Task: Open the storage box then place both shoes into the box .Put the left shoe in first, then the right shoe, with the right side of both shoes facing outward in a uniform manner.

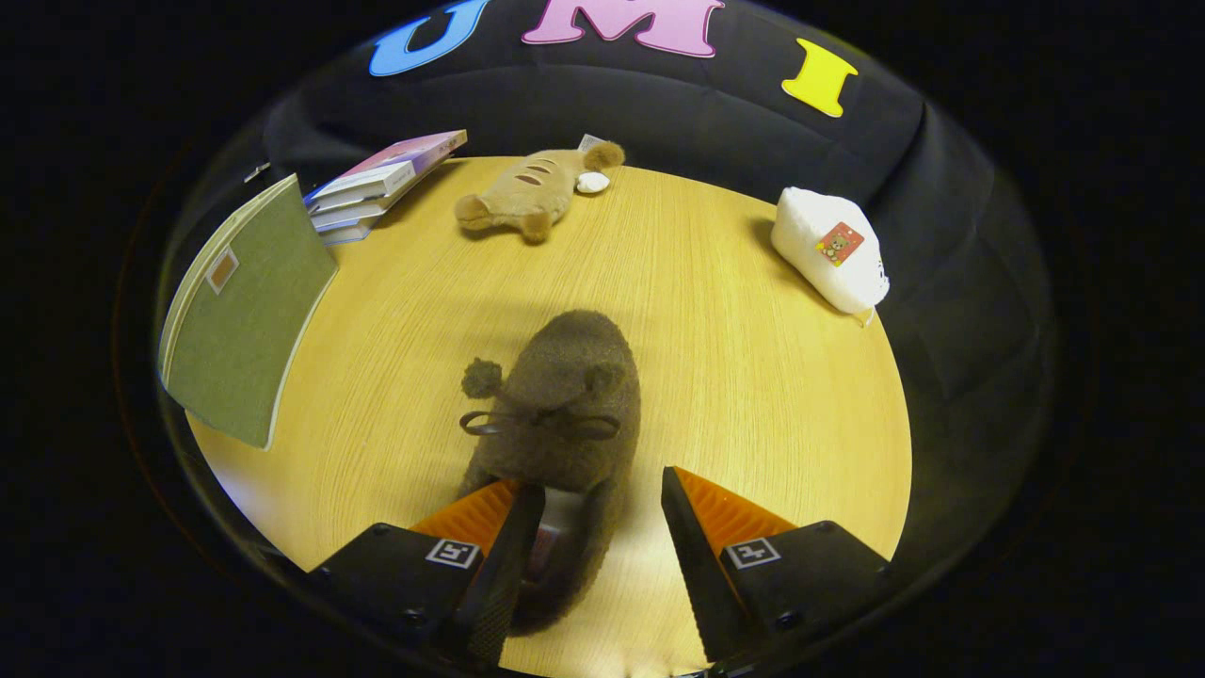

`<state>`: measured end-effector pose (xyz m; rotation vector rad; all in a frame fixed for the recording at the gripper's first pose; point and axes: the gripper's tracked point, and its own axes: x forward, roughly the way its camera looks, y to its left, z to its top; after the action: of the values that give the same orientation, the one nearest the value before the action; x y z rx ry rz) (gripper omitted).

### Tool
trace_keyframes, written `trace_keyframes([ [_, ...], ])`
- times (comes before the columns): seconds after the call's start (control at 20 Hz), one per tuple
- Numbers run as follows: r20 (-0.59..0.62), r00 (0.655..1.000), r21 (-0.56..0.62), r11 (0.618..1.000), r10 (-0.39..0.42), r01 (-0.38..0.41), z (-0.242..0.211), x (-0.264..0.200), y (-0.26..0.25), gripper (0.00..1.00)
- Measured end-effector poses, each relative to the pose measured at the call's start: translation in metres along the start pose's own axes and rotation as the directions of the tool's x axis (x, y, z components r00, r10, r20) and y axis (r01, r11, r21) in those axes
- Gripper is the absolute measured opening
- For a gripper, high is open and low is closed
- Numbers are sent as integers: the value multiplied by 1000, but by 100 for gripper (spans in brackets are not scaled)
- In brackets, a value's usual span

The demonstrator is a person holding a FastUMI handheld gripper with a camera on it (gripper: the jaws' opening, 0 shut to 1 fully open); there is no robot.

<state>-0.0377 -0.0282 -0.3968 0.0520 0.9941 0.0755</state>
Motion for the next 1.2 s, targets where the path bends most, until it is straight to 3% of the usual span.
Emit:
trace_keyframes([
  [0.2,-5,1000,15,1000,-13,13,3,15,1,53],
  [0.45,20,995,47,994,-96,95,5,13,-9,8],
  [0.7,79,995,129,990,-64,54,29,-20,-1,8],
  [1.0,179,984,105,994,-10,-9,97,-83,33,8],
  [1.2,223,973,78,994,58,-77,144,-118,83,8],
])
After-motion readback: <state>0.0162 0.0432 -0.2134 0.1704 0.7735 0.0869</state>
